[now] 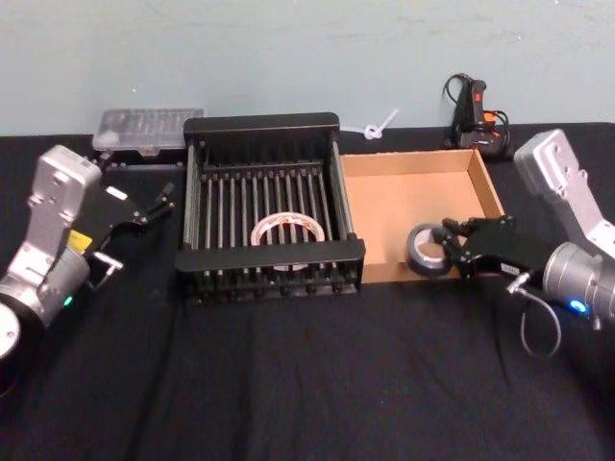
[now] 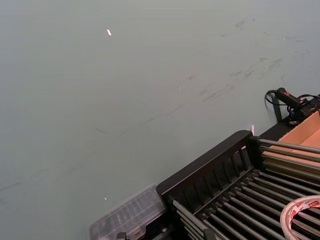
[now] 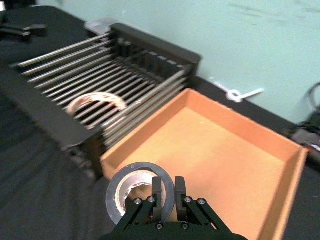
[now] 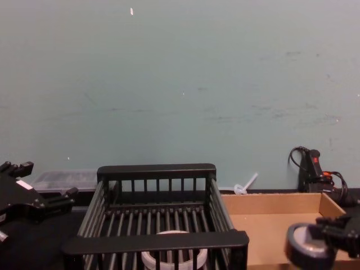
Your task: Pick up the white tape and place it into the black box , Pick up the silver tape and place it into the brown box.
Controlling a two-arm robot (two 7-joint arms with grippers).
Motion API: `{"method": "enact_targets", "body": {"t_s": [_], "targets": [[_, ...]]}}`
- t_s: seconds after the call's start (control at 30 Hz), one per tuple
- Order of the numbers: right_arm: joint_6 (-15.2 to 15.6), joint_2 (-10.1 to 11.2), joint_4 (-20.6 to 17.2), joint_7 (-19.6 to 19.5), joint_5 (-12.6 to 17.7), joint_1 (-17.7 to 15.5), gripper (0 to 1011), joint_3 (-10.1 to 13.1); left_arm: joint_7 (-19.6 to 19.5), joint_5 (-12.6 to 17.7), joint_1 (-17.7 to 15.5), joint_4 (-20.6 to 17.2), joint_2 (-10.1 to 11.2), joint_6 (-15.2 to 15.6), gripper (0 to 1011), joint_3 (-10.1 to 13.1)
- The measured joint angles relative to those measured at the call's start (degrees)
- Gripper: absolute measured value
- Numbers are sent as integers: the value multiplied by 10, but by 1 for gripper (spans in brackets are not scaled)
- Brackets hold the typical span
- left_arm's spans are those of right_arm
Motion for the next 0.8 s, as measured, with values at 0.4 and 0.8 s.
{"method": "enact_targets", "body": {"t_s": [0.4,0.8], "targets": [[9,-40,52,-18,-19,38,158,17,0,0,0,0,0,0,1001,0],[13,-78,100,-30,-40,72,158,22,0,0,0,0,0,0,1001,0]]}}
